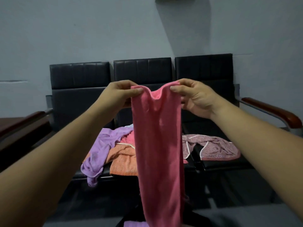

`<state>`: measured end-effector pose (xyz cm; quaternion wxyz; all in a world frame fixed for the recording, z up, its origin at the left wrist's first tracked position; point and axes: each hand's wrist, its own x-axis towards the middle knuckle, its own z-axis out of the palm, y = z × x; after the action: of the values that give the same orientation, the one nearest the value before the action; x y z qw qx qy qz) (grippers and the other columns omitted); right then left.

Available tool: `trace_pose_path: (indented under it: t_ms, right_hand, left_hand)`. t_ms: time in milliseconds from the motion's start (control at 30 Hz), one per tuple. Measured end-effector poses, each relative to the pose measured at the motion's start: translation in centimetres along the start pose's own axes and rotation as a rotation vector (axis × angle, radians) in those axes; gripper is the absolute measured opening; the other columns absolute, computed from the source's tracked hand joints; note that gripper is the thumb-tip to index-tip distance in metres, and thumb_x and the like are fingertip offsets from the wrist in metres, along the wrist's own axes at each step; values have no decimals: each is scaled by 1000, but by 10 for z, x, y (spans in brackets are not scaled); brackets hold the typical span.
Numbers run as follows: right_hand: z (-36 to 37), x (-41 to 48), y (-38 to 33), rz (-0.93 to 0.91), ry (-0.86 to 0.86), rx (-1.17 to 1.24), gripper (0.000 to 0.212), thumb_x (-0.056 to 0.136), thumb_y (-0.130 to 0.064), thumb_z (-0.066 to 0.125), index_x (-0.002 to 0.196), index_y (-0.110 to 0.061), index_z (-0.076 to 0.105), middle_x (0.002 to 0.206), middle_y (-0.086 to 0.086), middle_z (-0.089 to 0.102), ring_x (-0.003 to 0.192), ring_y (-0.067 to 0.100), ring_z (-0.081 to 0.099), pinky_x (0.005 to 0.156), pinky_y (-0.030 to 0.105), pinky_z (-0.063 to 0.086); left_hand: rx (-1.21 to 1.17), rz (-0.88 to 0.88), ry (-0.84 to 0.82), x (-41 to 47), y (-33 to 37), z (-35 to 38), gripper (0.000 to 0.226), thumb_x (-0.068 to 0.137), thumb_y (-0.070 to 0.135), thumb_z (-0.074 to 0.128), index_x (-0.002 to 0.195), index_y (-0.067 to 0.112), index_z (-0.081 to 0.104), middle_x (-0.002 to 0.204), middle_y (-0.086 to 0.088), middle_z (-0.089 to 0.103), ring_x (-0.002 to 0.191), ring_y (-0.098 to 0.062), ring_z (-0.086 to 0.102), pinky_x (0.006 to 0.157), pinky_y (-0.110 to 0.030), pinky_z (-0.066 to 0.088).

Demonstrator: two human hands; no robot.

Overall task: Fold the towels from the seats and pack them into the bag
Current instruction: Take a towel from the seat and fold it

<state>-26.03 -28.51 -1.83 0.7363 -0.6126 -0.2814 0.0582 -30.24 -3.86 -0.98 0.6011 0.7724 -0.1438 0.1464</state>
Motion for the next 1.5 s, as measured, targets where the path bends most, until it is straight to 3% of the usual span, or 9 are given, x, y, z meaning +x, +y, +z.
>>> trace_pose_path:
  t_ms: [267,367,500,600,800,1033,1200,1367,1500]
  right_hand:
    - [36,-3,27,110,-159,53,8,88,-7,67,91,-14,65,85,2,67,75,16,65,69,31,55]
    - [33,-2,29,110,-74,183,8,94,-9,61,101,-10,65,85,4,68,73,16,66,66,31,58]
    - [26,3,33,127,-21,261,23,95,-13,61,117,-9,62,88,4,68,76,16,66,69,30,59]
    - [16,10,53,191,106,165,36,92,-12,66,127,-3,63,89,6,68,77,17,66,68,30,58]
    - [0,4,122,520,383,83,23,92,-1,63,116,2,64,96,16,66,78,22,66,65,36,61]
    - [-2,-30,180,699,164,408,52,93,-59,55,79,-14,75,76,7,70,70,22,68,76,33,53]
    - [-5,-45,205,728,-33,379,24,91,-28,69,103,-7,72,94,9,71,81,21,70,85,36,58]
    - [0,-34,209,537,88,415,54,78,-7,79,127,8,62,108,20,71,90,27,72,95,41,57]
    - [5,-24,202,412,191,504,28,79,-8,75,106,-1,71,97,15,74,85,24,73,89,41,60]
  left_hand:
    - [-51,-31,1,-6,-8,16,14,95,15,65,100,5,73,80,-5,68,73,-14,64,72,-28,56]
    - [-309,-137,-237,-12,-41,14,23,101,26,57,103,9,72,93,-10,69,91,-26,65,97,-44,52]
    - [59,-267,-560,-42,-94,27,29,91,23,71,118,12,70,119,-10,72,114,-26,67,104,-41,51]
    - [48,-384,-496,-64,-118,39,25,87,12,74,112,9,74,114,-6,75,107,-15,70,95,-26,55]
    - [-596,-478,-264,-73,-129,58,23,85,12,72,106,5,76,112,-19,72,98,-27,71,91,-41,58]
    - [-764,-538,-24,-63,-140,58,34,78,28,72,107,10,76,111,-13,70,95,-24,68,95,-43,51]
    - [-756,-629,76,-62,-168,51,56,75,33,77,126,12,66,123,-13,68,107,-30,65,87,-44,54]
    - [-704,-551,19,-58,-177,46,42,93,33,62,129,12,63,127,-10,69,111,-26,68,92,-43,53]
    - [-298,-465,-236,-68,-194,45,51,80,31,75,124,8,64,118,-10,73,105,-26,70,91,-45,56]
